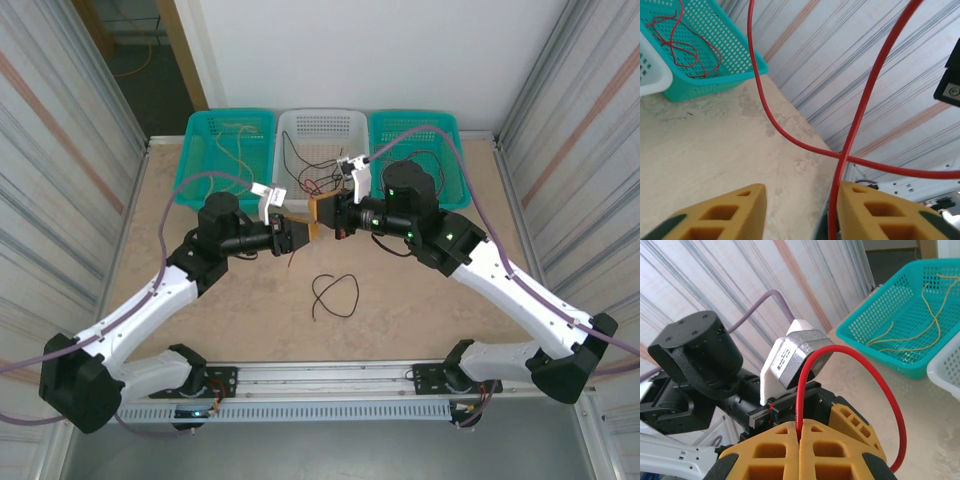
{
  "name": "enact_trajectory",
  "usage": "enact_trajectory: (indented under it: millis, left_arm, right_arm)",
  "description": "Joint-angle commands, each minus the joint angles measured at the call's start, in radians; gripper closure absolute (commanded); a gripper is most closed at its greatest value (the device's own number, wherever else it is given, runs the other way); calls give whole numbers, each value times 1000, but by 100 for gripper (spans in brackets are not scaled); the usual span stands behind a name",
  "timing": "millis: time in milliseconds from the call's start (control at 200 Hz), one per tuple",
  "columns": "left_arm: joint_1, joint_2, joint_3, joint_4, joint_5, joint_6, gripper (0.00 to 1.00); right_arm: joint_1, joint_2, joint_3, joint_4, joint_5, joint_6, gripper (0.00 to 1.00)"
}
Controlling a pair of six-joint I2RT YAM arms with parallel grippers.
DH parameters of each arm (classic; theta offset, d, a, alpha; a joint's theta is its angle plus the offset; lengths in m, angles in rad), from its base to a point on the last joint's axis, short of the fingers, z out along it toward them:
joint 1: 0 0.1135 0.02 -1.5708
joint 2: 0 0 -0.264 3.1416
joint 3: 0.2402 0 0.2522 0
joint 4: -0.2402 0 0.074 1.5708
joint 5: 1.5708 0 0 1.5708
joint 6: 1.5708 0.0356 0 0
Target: Untangle the cables
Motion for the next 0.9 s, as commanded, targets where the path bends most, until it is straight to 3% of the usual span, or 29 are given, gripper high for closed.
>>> enact_trajectory:
  millis: [0,90,140,160,276,321,431,772,892]
  left_arm:
    - [0,-29,-22,25,24,3,74]
    - [-1,-35,-23,-14,-9,38,84]
    - [-1,-46,-21,-67,-83,68,94]
    - [0,-51,-18,-101,-136,80,100]
    - [1,-72,11,-360,-667,63,100]
    - [24,-76,6,-397,-766,36,100]
    - [74,-108,-62,-313,-746,-19,100]
    - [54,-239,-142,-226,-816,-5,100]
    - [54,-255,-144,-216,-777,13,100]
  right_arm:
    - [-2,-4,4,83,-62,62,100]
    - [-10,-13,-5,122,-101,97,100]
    - [-13,-22,-5,127,-106,104,100]
    - [-15,-25,-5,130,-110,107,100]
    - [-44,-52,-27,184,-158,159,100]
    - [-55,-60,-39,212,-177,182,100]
    - [-60,-75,-43,217,-187,198,100]
    - [-61,-96,-58,147,-153,182,100]
    - [-61,-98,-50,115,-116,172,100]
